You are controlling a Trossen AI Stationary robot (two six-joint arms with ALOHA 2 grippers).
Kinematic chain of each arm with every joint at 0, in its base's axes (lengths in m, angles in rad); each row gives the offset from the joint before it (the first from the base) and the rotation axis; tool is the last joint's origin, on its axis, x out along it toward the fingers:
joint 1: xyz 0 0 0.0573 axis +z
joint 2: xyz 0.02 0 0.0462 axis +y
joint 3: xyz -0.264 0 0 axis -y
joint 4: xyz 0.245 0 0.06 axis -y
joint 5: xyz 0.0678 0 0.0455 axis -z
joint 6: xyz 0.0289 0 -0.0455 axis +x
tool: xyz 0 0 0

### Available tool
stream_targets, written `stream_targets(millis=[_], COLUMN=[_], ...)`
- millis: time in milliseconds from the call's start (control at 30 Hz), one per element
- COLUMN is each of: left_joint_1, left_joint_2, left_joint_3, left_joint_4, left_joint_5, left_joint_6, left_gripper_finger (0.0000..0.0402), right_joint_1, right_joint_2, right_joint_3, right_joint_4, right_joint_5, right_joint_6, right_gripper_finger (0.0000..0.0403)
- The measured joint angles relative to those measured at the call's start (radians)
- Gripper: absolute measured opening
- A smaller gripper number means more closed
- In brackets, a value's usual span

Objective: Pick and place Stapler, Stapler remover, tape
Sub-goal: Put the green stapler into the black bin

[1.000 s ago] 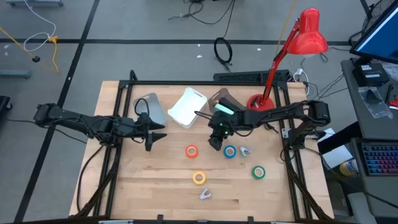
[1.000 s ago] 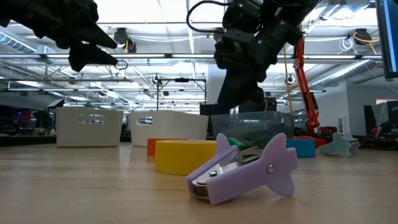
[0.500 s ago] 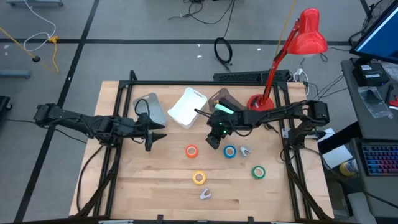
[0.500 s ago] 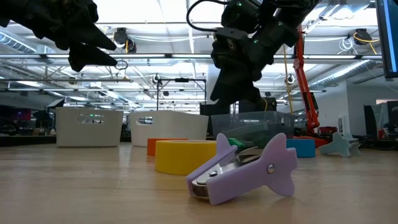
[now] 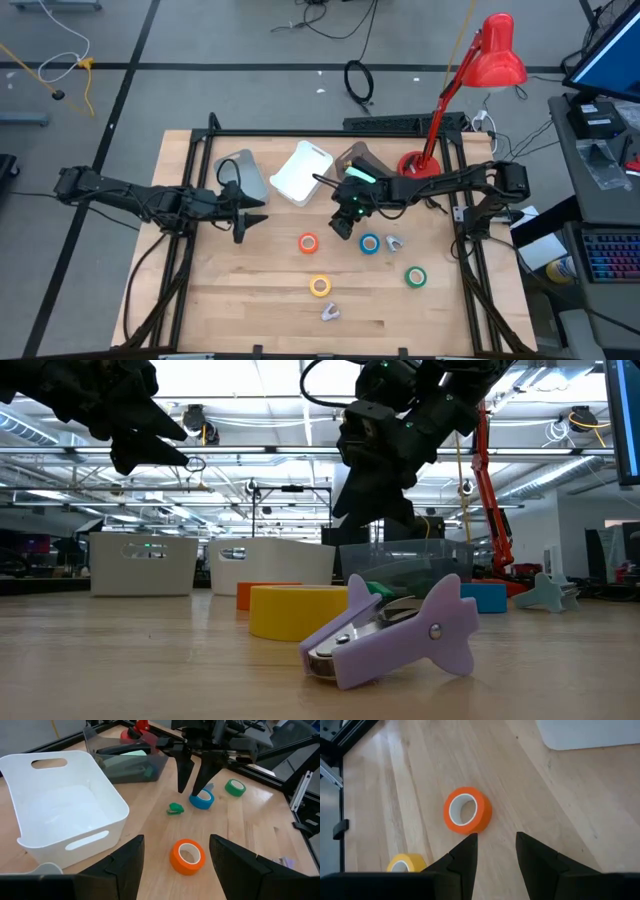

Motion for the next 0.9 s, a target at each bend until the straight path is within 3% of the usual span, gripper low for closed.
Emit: stream_targets(millis=[333,667,900], left_joint_1=[0.0,0.0,0.0], left_joint_2=[0.0,0.0,0.0], left_joint_3=[0.0,0.0,0.0], left_joint_4=[0.0,0.0,0.0], left_joint_5=[0.0,0.0,-0.001], left_joint_6=[-0.002,-0.002,-0.002], left_gripper_finger=[0.0228,0.0228,0.0228], right_joint_1=[0.029,0.079,0.064], right_joint_2=[0.0,0.0,0.002], right_joint_3=[0.002,0.118,0.197], right_joint_4=[0.0,-0.026,-0.223], right_joint_5=[-0.031,-0.075,-0.008], right_joint_6=[-0.04,-0.099,-0.081], right_gripper_finger=[0.0125,0.0125,0.0125])
